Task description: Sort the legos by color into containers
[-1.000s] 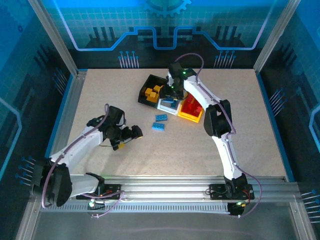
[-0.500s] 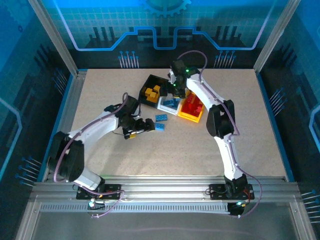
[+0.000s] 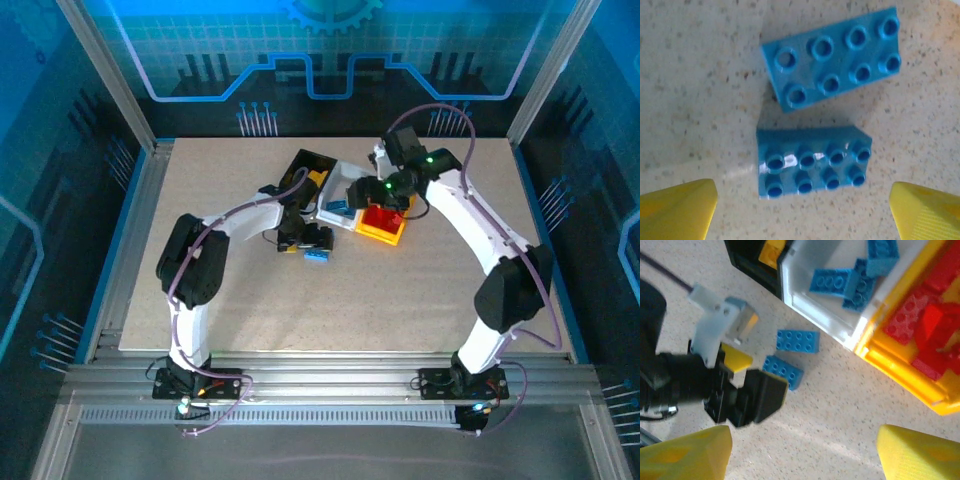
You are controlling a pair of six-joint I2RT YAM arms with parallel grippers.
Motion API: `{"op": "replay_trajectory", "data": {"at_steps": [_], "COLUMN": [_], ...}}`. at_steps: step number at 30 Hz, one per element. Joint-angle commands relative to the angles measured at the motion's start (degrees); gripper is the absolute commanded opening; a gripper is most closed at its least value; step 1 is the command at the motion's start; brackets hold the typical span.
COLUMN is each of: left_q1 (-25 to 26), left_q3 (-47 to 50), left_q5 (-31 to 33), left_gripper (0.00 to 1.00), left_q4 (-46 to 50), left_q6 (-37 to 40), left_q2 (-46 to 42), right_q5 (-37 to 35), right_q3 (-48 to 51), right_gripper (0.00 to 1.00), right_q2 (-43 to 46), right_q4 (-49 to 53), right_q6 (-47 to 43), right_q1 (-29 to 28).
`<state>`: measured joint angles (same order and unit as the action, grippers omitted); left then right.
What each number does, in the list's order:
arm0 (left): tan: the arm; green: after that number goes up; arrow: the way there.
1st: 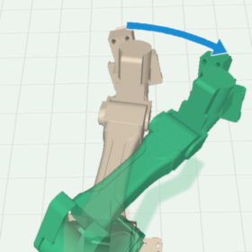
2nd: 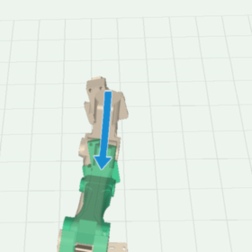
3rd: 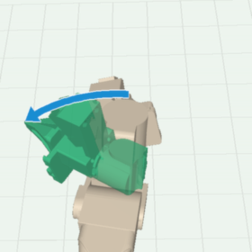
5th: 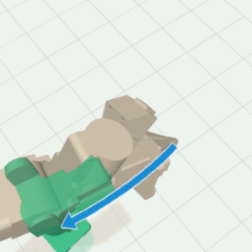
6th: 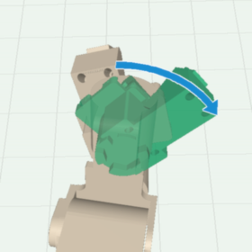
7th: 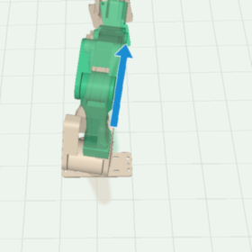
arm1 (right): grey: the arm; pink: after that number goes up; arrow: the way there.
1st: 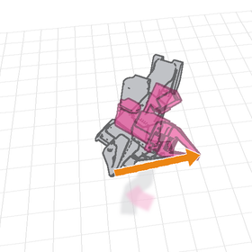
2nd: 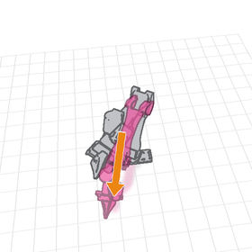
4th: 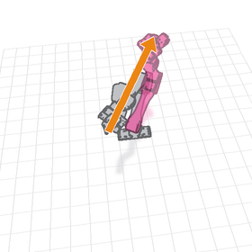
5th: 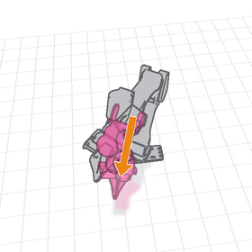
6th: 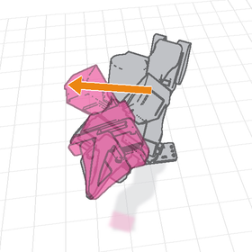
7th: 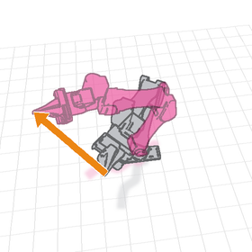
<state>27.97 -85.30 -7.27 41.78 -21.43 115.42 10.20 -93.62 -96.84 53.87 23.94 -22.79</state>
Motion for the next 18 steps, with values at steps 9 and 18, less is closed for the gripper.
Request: {"op": "replay_trajectory", "data": {"at_steps": [9,18], "left_q1": [2.1,4.1], "left_q3": [-8.2,-8.9], "left_q5": [5.2,8.1], "left_gripper": [0.86,0.84], "left_q4": [7.0,8.0], "left_q6": [7.8,8.6], "left_q2": [6.7,9.0], "right_q5": [3.1,4.8], "right_q3": [7.2,5.8], "right_gripper": [0.77,0.77], "right_q2": [4.1,2.8], "right_q4": [-1.4,-1.5], "right_q6": [1.7,2.3], "right_q1": [3.3,3.4]}}
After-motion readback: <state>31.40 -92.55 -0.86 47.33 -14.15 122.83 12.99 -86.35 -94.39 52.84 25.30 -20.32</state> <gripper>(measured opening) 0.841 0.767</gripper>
